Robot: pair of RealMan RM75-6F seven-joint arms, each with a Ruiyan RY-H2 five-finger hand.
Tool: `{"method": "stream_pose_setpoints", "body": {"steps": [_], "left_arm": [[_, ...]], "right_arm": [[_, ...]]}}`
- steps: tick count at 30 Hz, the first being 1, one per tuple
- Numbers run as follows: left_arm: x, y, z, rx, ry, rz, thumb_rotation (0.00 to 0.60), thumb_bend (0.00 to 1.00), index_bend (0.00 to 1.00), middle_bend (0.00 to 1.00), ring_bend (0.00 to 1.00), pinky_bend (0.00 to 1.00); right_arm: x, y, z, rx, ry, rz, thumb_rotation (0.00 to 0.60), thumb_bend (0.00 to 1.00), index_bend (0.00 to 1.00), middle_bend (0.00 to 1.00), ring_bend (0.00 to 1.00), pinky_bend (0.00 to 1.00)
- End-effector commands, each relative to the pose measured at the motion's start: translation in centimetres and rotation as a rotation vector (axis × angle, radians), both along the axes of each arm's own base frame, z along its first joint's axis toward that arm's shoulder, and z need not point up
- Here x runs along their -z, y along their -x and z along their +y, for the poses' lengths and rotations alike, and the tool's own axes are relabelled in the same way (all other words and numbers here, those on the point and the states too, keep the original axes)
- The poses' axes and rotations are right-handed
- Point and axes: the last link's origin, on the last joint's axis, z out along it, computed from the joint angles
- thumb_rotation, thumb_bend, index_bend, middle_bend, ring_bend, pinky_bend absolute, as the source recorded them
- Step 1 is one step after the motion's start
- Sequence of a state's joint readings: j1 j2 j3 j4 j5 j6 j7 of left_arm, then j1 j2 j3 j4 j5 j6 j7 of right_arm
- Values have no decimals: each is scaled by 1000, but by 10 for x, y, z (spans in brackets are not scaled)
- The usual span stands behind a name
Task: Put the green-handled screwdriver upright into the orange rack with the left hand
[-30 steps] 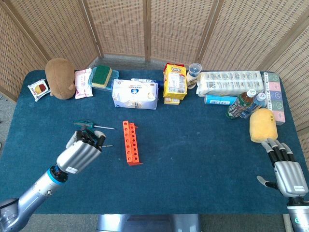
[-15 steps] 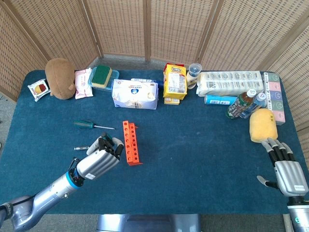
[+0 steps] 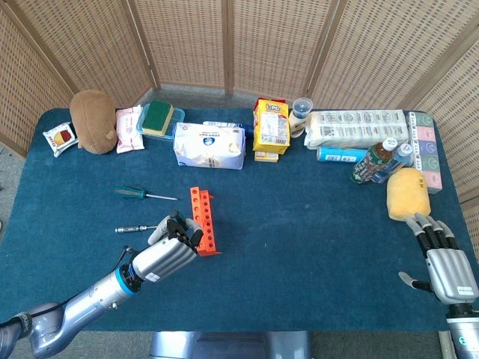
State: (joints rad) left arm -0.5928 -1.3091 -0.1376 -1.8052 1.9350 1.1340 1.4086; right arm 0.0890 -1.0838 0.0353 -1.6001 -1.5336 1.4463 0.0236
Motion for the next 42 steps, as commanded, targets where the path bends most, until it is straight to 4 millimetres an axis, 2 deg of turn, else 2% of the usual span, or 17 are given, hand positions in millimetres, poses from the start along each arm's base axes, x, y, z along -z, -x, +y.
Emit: {"method": "stream_pose_setpoints", "body": {"steps": [1,28,42], "left_arm": [[3,-2,0,6,4,6,600,350,524,1000,980,962],[23,0,-1,-10,27,45,600,347,524,1000,981,962],[25,-1,-2,-13,27,54,600,347,524,1000,980,962]], "right_arm": [[0,1,0,2,-3,1,600,21,73,32,26,0],[-1,1,-1,9,-7,-8,600,21,73,32,26,0],[-2,2,-1,10,-4,-14,600,21,72,32,26,0]]}}
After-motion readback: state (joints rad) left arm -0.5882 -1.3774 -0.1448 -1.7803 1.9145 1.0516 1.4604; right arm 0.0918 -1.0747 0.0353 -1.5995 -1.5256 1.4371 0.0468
